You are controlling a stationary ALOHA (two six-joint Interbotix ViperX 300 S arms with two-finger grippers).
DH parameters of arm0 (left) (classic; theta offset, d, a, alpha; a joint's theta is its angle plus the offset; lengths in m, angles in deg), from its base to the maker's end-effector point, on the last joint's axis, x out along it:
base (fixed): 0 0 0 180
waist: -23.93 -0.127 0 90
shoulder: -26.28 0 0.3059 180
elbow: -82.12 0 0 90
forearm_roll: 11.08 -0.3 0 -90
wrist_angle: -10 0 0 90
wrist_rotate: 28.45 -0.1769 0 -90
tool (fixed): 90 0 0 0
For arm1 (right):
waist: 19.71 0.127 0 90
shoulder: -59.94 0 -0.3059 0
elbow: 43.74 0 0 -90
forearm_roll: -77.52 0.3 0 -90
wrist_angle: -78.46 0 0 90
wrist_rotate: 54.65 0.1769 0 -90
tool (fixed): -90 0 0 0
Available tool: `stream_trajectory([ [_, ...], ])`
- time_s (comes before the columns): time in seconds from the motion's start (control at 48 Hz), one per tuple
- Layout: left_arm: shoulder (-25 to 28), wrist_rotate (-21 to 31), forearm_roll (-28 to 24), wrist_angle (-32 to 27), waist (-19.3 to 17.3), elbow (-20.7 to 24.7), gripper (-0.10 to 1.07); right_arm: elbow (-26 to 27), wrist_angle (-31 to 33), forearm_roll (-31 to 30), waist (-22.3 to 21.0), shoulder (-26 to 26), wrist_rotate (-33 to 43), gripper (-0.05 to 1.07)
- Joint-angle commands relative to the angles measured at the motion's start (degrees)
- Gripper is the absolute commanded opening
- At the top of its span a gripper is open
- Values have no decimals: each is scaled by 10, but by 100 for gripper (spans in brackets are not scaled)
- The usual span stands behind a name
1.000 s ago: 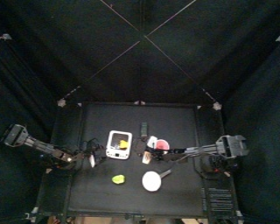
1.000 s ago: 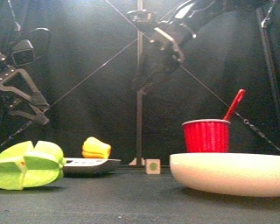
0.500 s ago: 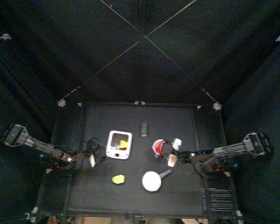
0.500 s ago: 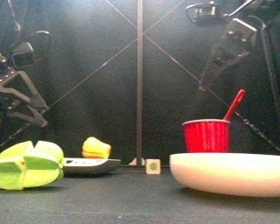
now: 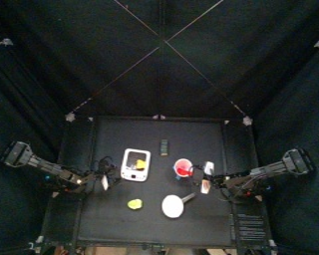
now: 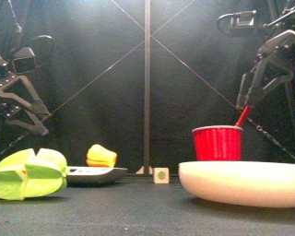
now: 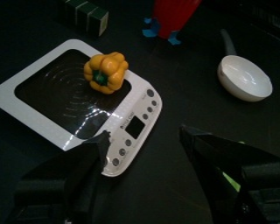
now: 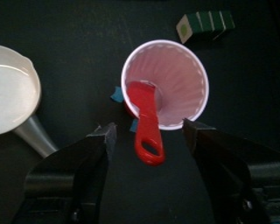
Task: Grab knife
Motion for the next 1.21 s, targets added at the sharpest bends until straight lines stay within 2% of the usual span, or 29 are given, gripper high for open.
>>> stream_trajectory([
  [0.0,1,0,-3,2,-1,5,97,5,3,-5,-3,-9,-1,94],
  [0.104,1,0,-3,2,-1,5,97,9,5,-15,-14,-11,-1,94],
  [0.25,0,0,-3,2,-1,4,97,4,11,-22,-55,-8,-1,94],
  [0.354,1,0,-3,2,-1,4,97,5,1,-25,-88,-6,-3,93],
  [0.667,1,0,-3,2,-1,2,97,11,-23,-39,-147,-4,1,93],
  [0.958,1,1,-3,2,-1,2,97,10,-41,20,-148,18,-1,93],
  [1.188,0,0,-3,2,-1,1,97,-16,-28,25,-143,27,-2,93],
])
